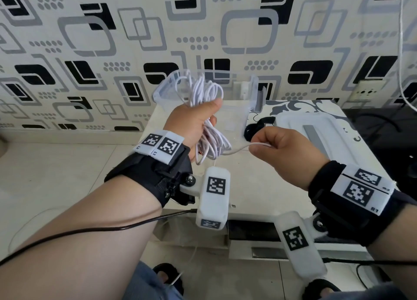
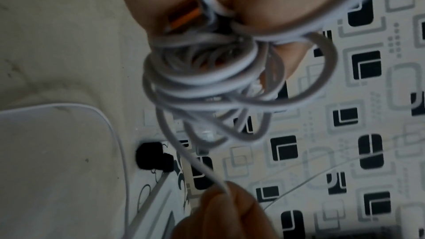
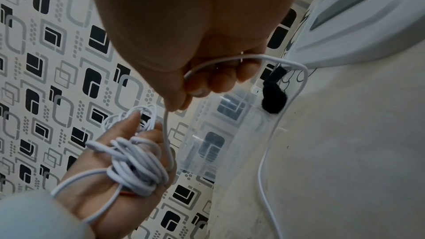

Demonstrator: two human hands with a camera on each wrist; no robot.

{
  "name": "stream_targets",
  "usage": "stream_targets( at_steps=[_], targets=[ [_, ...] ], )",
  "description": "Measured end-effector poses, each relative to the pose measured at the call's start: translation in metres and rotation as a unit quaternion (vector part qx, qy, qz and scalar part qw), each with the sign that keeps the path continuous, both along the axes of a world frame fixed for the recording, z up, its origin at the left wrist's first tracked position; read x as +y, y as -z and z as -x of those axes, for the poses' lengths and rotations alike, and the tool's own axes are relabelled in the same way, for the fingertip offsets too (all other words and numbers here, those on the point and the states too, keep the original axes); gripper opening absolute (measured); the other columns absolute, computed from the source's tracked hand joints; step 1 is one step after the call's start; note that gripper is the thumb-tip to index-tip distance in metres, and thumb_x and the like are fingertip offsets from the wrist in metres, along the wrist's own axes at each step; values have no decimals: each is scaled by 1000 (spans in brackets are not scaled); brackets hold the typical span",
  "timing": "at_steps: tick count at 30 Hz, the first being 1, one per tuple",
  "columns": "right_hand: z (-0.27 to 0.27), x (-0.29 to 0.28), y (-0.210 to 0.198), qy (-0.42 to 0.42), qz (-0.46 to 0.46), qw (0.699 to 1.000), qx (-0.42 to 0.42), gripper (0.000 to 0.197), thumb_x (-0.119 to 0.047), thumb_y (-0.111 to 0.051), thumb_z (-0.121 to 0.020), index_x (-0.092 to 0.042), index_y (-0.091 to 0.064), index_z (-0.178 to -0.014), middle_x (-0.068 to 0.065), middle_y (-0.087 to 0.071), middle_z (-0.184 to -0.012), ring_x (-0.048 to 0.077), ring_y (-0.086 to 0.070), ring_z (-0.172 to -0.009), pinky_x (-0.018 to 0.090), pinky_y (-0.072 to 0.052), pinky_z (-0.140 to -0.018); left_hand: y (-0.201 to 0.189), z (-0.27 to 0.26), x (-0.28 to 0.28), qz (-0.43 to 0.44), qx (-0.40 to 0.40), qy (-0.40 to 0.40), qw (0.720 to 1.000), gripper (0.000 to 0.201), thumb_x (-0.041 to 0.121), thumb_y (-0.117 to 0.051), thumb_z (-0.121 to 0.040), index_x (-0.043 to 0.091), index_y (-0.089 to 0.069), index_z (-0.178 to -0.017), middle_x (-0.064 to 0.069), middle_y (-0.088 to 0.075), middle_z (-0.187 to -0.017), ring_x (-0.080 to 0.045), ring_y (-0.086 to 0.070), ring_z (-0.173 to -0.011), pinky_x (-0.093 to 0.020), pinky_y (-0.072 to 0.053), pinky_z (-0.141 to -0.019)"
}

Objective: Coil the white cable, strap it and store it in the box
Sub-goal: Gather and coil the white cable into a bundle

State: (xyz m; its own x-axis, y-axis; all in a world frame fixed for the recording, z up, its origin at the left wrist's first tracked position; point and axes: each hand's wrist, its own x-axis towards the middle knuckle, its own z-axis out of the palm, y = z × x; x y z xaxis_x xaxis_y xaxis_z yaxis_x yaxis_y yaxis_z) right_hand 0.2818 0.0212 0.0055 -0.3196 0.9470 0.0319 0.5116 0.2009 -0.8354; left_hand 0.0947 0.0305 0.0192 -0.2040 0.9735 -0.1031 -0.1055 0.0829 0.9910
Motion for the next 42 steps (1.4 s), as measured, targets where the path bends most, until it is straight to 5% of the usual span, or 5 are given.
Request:
stream_targets(
  at_steps=[6,16,21,28,42],
  targets=[
    [4,-3,-5,4,-35,999,23,16,-21,-63,-85,-22,-58,-69,-8,-53,-61,-1,-45,-48,7,-35,-45,7,-7,-3,15,81,73,994,35,43,-79,-49,19,-54,-48,-5,-49,-53,-21,-44,-43,-29,-40,-54],
    [6,-5,-6,23,-49,996,69,22,-26,-73,-75,-7,-62,-77,-1,-54,-63,4,-41,-51,10,-36,-47,7,-26,-14,39,-12,181,983,26,21,-81,-62,7,-69,-80,-13,-66,-71,-26,-65,-62,-32,-55,-63],
    [5,-5,-1,36,-39,996,75,25,-29,-77,-70,-14,-57,-67,-5,-50,-57,3,-41,-49,12,-36,-46,8,-31,-17,52,-14,179,982,39,9,-76,-61,-1,-69,-99,-28,-68,-104,-40,-66,-99,-44,-52,-94],
    [1,1,2,59,-28,994,87,9,-12,-61,-82,-20,-64,-86,-1,-61,-70,5,-48,-56,10,-39,-50,6,-27,-15,26,48,128,990,16,9,-71,-64,20,-68,-52,0,-59,-51,-16,-57,-50,-30,-48,-62],
    [-4,8,0,134,-56,989,34,15,-20,-60,-87,-20,-57,-72,-6,-50,-60,6,-45,-48,7,-34,-41,7,-26,-18,50,150,176,972,18,12,-70,-65,23,-63,-52,0,-55,-51,-19,-53,-48,-26,-45,-54]
  ],
)
